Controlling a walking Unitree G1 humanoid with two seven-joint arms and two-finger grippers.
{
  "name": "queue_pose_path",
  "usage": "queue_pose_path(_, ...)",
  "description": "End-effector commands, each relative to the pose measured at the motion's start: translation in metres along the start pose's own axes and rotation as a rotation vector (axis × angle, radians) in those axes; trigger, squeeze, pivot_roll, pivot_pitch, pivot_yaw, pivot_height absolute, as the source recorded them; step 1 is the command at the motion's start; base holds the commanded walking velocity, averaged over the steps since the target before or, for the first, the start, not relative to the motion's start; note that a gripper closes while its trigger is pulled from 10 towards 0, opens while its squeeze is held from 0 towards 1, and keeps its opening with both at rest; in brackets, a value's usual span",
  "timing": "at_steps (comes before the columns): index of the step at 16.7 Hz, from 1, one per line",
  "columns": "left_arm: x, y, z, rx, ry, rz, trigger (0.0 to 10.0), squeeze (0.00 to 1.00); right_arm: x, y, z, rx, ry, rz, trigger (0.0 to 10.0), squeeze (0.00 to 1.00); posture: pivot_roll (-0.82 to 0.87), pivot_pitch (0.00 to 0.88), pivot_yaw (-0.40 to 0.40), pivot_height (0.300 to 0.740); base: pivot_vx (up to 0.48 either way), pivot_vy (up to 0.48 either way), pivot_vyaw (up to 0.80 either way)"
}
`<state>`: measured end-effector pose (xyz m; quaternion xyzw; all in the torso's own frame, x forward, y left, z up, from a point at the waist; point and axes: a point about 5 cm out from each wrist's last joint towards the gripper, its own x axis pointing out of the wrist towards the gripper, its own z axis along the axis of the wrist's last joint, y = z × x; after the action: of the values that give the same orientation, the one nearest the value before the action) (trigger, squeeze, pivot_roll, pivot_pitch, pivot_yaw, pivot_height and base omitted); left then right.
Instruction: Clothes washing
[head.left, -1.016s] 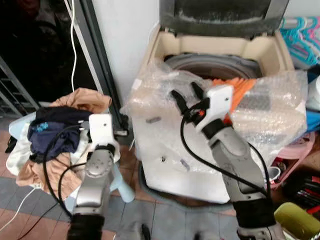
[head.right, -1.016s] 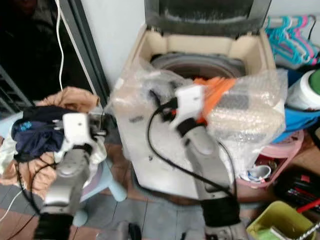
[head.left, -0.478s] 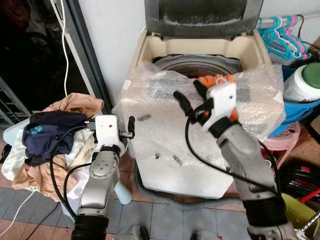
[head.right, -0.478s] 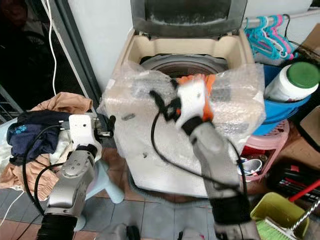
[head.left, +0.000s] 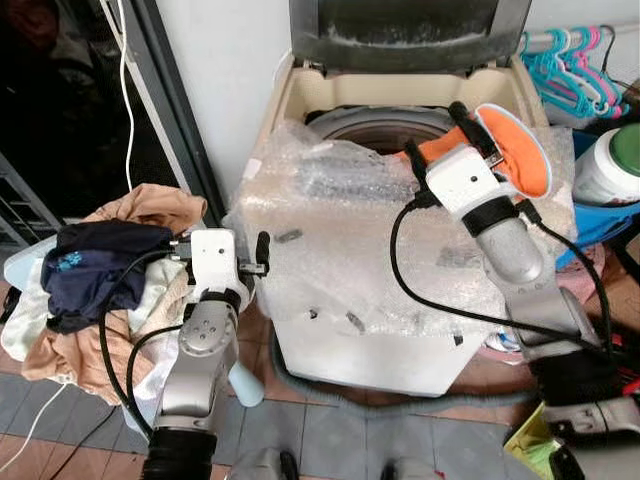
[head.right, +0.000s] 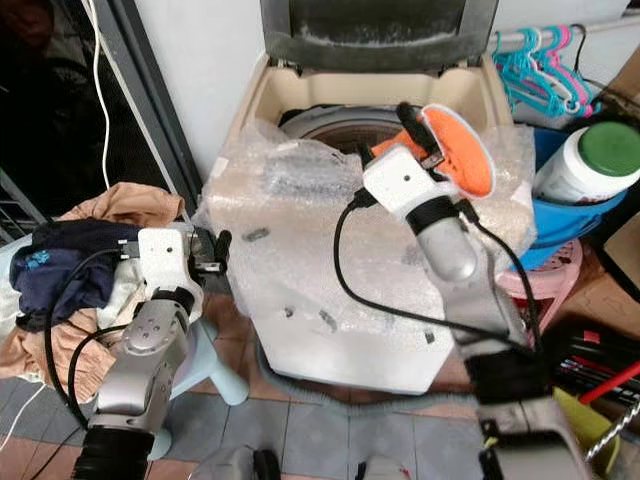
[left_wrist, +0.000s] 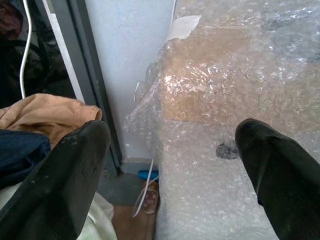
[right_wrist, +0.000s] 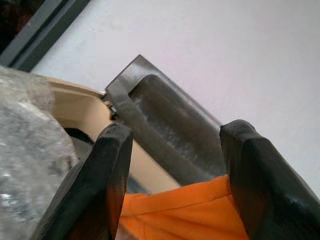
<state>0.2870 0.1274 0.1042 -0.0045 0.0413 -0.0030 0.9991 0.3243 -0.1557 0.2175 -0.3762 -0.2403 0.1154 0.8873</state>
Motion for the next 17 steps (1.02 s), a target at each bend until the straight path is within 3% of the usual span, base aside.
queue_pose_path(1, -0.002, 0.004, 0.003, 0.018, -0.016, 0.016, 10.0, 0.00, 0.006, -0.002, 0.009, -0.068, -0.072, 0.002, 10.0, 1.00, -0.06, 0.000, 0.090, 0.740, 0.000, 0.000, 0.00)
queue_pose_path(2, -0.002, 0.004, 0.003, 0.020, -0.016, 0.017, 10.0, 0.00, 0.009, -0.002, 0.010, -0.160, -0.103, 0.007, 10.0, 1.00, -0.06, 0.000, 0.092, 0.740, 0.000, 0.000, 0.00)
queue_pose_path(4, -0.001, 0.005, 0.003, 0.024, -0.015, 0.017, 10.0, 0.00, 0.013, -0.005, 0.010, -0.247, -0.131, 0.009, 10.0, 1.00, -0.05, 0.000, 0.100, 0.740, 0.000, 0.000, 0.00)
queue_pose_path(5, -0.002, 0.004, 0.003, 0.027, -0.012, 0.009, 10.0, 0.00, 0.023, -0.014, 0.002, -0.091, -0.062, -0.044, 10.0, 1.00, -0.05, 0.000, 0.104, 0.740, 0.000, 0.000, 0.00)
queue_pose_path(6, -0.001, 0.003, 0.003, 0.025, -0.010, 0.001, 10.0, 0.00, 0.032, -0.021, -0.010, 0.371, 0.060, -0.131, 10.0, 1.00, -0.05, 0.000, 0.104, 0.740, 0.000, 0.000, 0.00)
queue_pose_path(7, -0.002, 0.003, 0.002, 0.024, -0.009, -0.001, 10.0, 0.00, 0.036, -0.016, -0.014, 0.698, 0.093, -0.151, 10.0, 1.00, -0.05, 0.000, 0.106, 0.740, 0.000, 0.000, 0.00)
queue_pose_path(8, -0.003, 0.003, 0.002, 0.024, -0.008, -0.003, 10.0, 0.00, 0.039, -0.003, -0.010, 1.047, 0.086, -0.025, 10.0, 1.00, -0.05, 0.000, 0.104, 0.740, 0.000, 0.000, 0.00)
queue_pose_path(9, -0.003, 0.003, 0.002, 0.022, -0.007, -0.003, 10.0, 0.00, 0.035, 0.010, -0.001, 1.096, 0.044, 0.136, 10.0, 1.00, -0.05, 0.000, 0.104, 0.740, 0.000, 0.000, 0.00)
queue_pose_path(11, -0.003, 0.003, 0.002, 0.021, -0.005, -0.001, 10.0, 0.00, 0.022, 0.033, 0.007, 0.933, 0.032, 0.329, 10.0, 1.00, -0.05, 0.000, 0.104, 0.740, 0.000, 0.000, 0.00)
queue_pose_path(13, -0.003, 0.004, 0.002, 0.019, -0.002, 0.000, 10.0, 0.00, 0.003, 0.056, 0.010, 0.846, 0.035, 0.481, 10.0, 1.00, -0.04, 0.000, 0.104, 0.740, 0.000, 0.000, 0.00)
queue_pose_path(16, -0.002, 0.004, 0.002, 0.020, -0.001, -0.009, 10.0, 0.00, -0.007, 0.060, 0.011, 0.775, 0.040, 0.531, 10.0, 0.98, -0.05, 0.000, 0.110, 0.740, 0.000, 0.000, 0.00)
queue_pose_path(17, -0.002, 0.003, 0.002, 0.021, -0.001, -0.012, 10.0, 0.00, -0.012, 0.064, 0.013, 0.706, 0.031, 0.564, 10.0, 0.65, -0.05, 0.000, 0.109, 0.740, 0.000, 0.000, 0.00)
